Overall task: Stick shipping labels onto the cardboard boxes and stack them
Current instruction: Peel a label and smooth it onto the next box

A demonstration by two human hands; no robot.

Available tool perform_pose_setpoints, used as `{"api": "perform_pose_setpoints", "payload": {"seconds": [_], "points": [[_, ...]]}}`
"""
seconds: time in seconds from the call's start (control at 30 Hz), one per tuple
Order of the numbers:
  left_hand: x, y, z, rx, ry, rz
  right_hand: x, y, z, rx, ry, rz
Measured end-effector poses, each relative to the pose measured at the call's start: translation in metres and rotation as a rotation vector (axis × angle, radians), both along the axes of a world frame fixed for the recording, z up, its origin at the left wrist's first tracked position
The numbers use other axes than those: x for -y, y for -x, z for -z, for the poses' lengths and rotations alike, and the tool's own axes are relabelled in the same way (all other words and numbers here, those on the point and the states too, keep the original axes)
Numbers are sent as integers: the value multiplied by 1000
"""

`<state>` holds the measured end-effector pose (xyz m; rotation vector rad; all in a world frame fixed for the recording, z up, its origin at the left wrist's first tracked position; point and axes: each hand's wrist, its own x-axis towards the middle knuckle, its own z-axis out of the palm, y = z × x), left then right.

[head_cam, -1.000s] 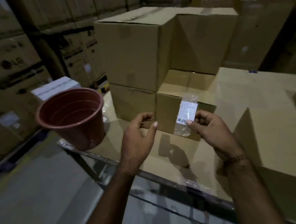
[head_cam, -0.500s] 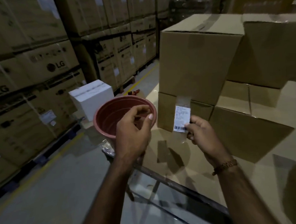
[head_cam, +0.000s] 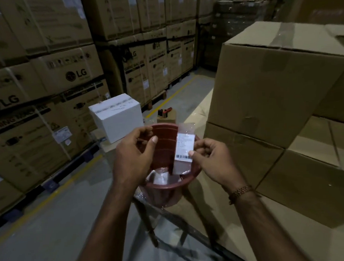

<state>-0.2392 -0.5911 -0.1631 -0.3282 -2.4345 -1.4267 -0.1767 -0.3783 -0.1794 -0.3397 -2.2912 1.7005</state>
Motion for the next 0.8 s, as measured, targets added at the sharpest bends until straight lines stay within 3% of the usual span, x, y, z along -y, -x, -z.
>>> {"api": "perform_pose_setpoints", "payload": {"seconds": [0.3, 0.8], "points": [[26, 74, 23, -80, 297, 183, 30, 49, 21, 129, -305, 150], [40, 119, 57, -172, 310, 409, 61, 69, 37, 328, -620, 237]]}}
